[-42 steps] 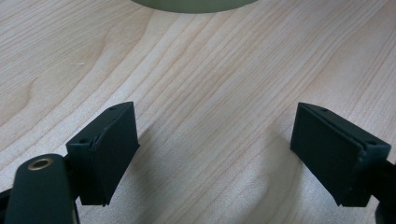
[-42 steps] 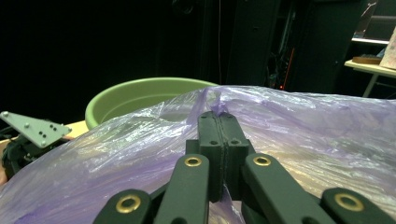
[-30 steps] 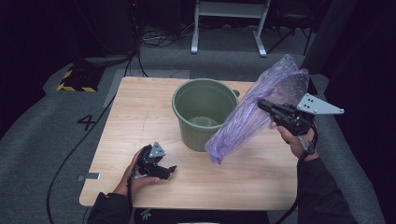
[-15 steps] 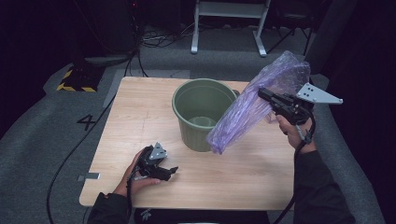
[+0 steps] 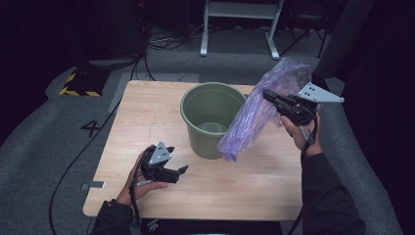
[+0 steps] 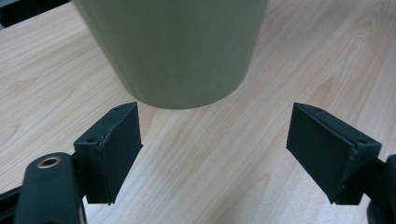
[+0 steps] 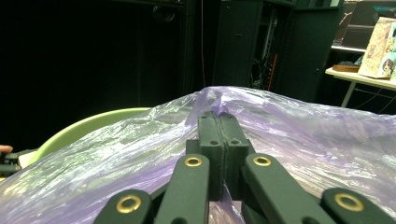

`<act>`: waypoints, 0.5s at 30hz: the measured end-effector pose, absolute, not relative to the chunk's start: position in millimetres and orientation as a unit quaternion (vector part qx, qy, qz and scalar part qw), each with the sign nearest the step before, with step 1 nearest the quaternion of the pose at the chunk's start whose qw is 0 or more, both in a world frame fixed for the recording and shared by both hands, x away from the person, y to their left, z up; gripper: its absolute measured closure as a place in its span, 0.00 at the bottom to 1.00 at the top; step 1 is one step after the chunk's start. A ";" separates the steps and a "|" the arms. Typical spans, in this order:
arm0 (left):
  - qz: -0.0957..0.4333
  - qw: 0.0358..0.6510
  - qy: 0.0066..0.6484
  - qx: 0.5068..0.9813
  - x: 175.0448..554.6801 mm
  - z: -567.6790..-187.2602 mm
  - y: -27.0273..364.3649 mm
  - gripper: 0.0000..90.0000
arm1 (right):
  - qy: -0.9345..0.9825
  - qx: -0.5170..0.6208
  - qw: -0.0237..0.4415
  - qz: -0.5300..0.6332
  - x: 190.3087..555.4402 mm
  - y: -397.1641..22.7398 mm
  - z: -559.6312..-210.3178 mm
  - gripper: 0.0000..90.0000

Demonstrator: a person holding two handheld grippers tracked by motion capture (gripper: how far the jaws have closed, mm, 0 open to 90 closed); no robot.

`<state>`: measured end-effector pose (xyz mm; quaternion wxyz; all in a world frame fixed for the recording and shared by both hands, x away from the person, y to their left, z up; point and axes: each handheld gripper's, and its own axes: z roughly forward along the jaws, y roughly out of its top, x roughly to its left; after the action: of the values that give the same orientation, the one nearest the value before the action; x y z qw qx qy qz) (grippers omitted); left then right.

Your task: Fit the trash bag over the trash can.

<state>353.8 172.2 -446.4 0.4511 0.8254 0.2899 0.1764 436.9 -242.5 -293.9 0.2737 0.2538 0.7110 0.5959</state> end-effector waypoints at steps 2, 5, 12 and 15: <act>0.185 0.452 0.287 0.824 352.9 -441.1 173.4 0.19 | 0.713 0.256 0.270 0.595 441.4 -238.9 -294.4 1.00; 0.193 0.471 0.275 0.816 347.4 -426.3 173.2 0.19 | 0.713 0.254 0.268 0.596 445.1 -235.0 -293.1 1.00; 0.209 0.517 0.248 0.792 335.1 -393.2 167.1 0.21 | 0.719 0.255 0.270 0.588 447.5 -230.2 -292.5 1.00; 0.208 0.541 0.231 0.782 329.1 -378.8 162.9 0.21 | 0.719 0.255 0.272 0.586 448.5 -230.0 -292.6 1.00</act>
<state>329.1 162.9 -378.8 0.5407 0.7817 0.2310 0.2079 448.5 -230.0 -292.6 0.2716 0.2555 0.7192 0.5863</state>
